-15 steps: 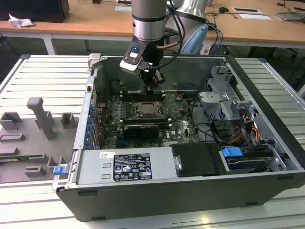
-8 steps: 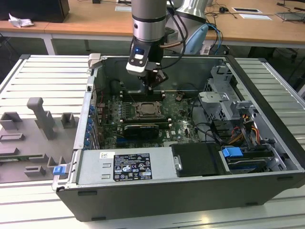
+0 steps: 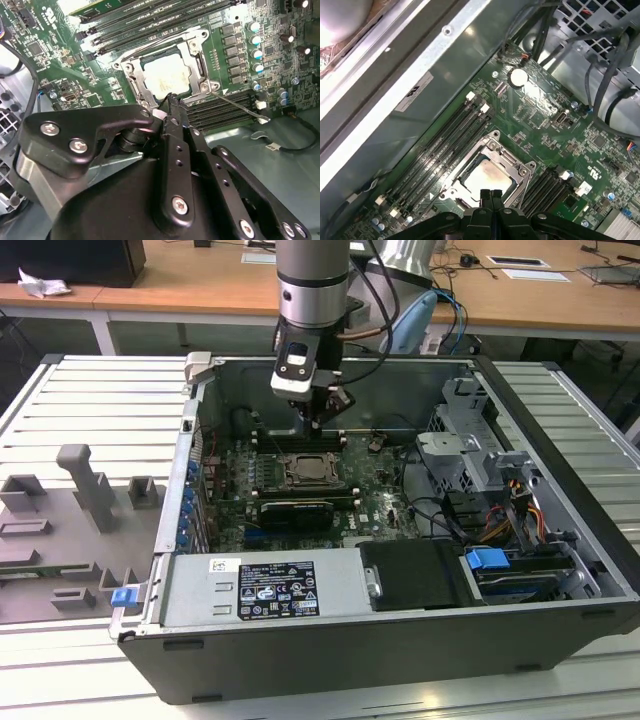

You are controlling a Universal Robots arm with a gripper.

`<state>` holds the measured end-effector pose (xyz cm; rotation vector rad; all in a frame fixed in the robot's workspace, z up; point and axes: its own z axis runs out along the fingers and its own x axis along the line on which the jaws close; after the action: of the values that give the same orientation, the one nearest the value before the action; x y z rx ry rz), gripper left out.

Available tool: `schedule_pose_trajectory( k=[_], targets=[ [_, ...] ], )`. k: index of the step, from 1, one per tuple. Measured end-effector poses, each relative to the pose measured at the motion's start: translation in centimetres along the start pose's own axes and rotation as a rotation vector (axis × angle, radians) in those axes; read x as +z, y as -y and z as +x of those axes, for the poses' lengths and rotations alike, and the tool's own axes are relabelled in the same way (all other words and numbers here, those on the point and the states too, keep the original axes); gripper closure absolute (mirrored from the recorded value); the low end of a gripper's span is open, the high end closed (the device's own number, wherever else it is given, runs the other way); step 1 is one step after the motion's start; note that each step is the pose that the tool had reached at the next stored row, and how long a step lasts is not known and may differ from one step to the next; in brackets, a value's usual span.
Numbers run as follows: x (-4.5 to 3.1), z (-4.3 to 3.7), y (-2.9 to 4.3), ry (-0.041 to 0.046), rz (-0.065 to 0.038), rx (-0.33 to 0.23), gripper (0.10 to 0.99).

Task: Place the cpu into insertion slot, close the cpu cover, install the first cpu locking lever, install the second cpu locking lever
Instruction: 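Install the first cpu locking lever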

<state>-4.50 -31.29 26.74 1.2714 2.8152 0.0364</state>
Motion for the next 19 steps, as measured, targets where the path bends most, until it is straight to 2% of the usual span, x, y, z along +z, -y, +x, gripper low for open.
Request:
schedule_pose_trajectory(
  k=[2,3,6,16,19],
  targets=[
    [0.00,0.00,0.00,-0.0010,-0.001,-0.024,0.980],
    [0.01,0.00,0.00,-0.0027,-0.002,-0.063,0.980],
    [0.03,0.00,0.00,-0.0058,-0.005,-0.135,0.980],
    [0.07,0.00,0.00,-0.0137,-0.012,-0.319,0.980],
    [0.11,0.01,0.01,-0.0176,-0.016,-0.408,0.980]
  ],
)
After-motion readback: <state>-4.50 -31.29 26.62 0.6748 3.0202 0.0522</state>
